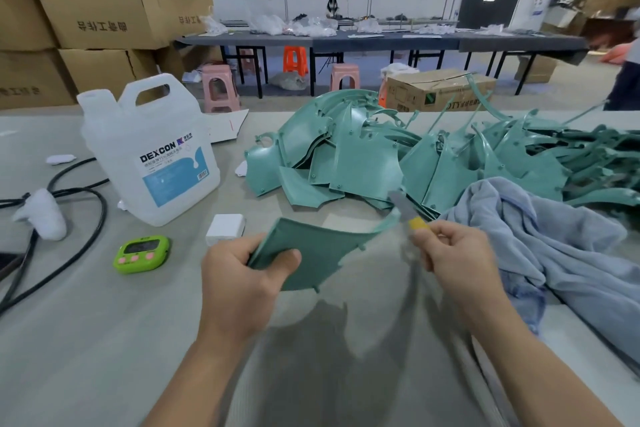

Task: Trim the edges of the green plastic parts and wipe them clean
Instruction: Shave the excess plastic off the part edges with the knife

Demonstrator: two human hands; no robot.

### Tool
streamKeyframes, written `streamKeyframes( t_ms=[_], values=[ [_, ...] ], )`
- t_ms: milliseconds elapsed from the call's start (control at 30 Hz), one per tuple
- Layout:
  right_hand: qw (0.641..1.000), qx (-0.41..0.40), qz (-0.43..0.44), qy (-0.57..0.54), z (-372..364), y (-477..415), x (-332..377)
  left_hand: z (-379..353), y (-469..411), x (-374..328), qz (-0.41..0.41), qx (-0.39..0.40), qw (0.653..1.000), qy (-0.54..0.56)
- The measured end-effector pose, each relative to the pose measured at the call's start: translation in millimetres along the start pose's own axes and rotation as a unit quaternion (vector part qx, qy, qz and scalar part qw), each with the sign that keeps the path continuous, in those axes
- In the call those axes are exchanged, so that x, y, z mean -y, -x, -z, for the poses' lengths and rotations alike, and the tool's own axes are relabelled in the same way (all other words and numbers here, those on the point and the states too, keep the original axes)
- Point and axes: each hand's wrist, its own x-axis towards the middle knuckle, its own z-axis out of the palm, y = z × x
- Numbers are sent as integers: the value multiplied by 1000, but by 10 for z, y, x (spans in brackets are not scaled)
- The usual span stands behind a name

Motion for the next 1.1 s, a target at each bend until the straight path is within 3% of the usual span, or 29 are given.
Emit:
streamKeyframes(
  t_ms=[67, 133, 233, 300, 400, 467, 533, 633, 733, 800, 900, 1000, 1100],
  values=[
    [999, -46, -25, 5, 101, -90, -40, 67, -47, 3, 13, 9, 1000, 22],
    [998, -29, -7, -59, 138, -86, -15, 115, -91, 7, 28, 6, 999, 36],
    [984, 87, 50, -146, 108, 27, 93, 150, -143, 31, 64, -6, 995, 75],
    [979, 150, 43, -128, 61, 61, 82, 188, -172, 57, 93, -9, 990, 107],
    [998, 45, 3, 50, 60, -36, -60, 235, -199, 69, 123, 15, 985, 116],
    [980, -46, 0, 192, 95, -86, -108, 232, -210, 69, 140, 31, 982, 120],
    [986, -63, 22, 150, 122, -80, -113, 209, -216, 66, 149, 36, 980, 125],
    [997, 48, 64, -17, 102, 25, -8, 195, -227, 59, 157, 32, 979, 128],
    [991, 103, 46, -77, 76, 79, 44, 216, -237, 83, 186, 21, 969, 159],
    [999, 45, -5, -20, 111, 2, -21, 248, -247, 103, 202, 17, 964, 173],
    [982, -66, -52, 171, 277, -123, -109, 284, -265, 109, 236, 8, 951, 199],
    [988, -87, -39, 119, 328, -128, -118, 268, -272, 93, 290, 32, 933, 210],
    [996, -83, 9, -6, 222, -24, -25, 198, -241, 39, 385, 94, 880, 261]
  ],
)
